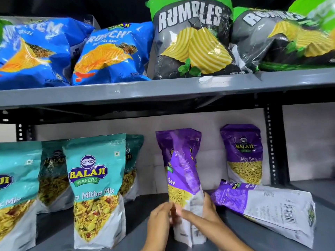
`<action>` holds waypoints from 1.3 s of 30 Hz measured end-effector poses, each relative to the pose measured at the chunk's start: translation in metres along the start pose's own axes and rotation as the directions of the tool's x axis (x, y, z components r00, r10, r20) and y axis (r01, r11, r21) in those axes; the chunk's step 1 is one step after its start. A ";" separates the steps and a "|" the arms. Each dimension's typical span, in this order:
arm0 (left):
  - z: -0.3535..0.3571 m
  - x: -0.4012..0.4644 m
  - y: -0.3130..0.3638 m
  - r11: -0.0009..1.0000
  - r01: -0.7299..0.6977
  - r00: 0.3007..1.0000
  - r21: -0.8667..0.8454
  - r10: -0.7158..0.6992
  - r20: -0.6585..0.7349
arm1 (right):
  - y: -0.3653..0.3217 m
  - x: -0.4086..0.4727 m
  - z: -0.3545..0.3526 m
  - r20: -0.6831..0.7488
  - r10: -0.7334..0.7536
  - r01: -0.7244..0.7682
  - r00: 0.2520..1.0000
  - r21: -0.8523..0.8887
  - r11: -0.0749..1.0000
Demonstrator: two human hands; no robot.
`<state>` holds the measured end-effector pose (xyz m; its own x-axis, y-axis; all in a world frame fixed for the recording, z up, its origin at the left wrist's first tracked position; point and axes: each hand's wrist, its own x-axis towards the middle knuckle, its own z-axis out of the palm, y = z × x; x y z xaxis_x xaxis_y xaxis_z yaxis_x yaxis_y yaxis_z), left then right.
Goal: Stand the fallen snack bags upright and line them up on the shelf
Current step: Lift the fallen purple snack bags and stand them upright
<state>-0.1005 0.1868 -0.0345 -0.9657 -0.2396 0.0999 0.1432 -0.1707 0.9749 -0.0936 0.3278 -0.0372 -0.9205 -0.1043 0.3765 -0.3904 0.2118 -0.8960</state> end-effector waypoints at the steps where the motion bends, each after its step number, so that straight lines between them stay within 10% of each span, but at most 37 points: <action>1: 0.003 -0.005 -0.001 1.000 0.010 1.000 -0.015 -0.009 0.026 | 0.002 0.003 -0.002 -0.030 0.011 -0.011 0.999 0.023 1.000; 8: -0.018 0.010 0.003 0.993 -0.112 0.991 -0.032 0.110 -0.070 | 0.015 0.019 -0.030 0.095 0.062 -0.082 0.993 0.214 0.973; 16: -0.032 0.034 -0.003 0.994 -0.041 0.895 0.103 -0.010 0.447 | 0.023 0.023 -0.046 0.080 0.047 -0.056 0.996 0.118 0.991; 29: -0.029 0.006 -0.019 0.909 -0.208 0.977 0.361 0.178 0.115 | 0.025 0.022 -0.038 0.010 0.138 -0.137 0.990 -0.021 0.990; 35: 0.015 -0.063 0.010 0.838 -0.497 0.835 0.225 0.532 -0.138 | -0.013 -0.004 -0.061 -0.189 -0.111 0.079 0.976 -0.169 0.982; 39: 0.074 -0.088 0.010 0.935 -0.350 0.936 -0.050 0.352 0.027 | -0.047 -0.004 -0.118 -0.288 -0.335 0.197 0.897 -0.418 0.887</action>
<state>-0.0300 0.2770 -0.0189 -0.8590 -0.2583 0.4420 0.4831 -0.1232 0.8668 -0.0734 0.4332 0.0313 -0.6988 0.1151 0.7060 -0.5335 0.5737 -0.6215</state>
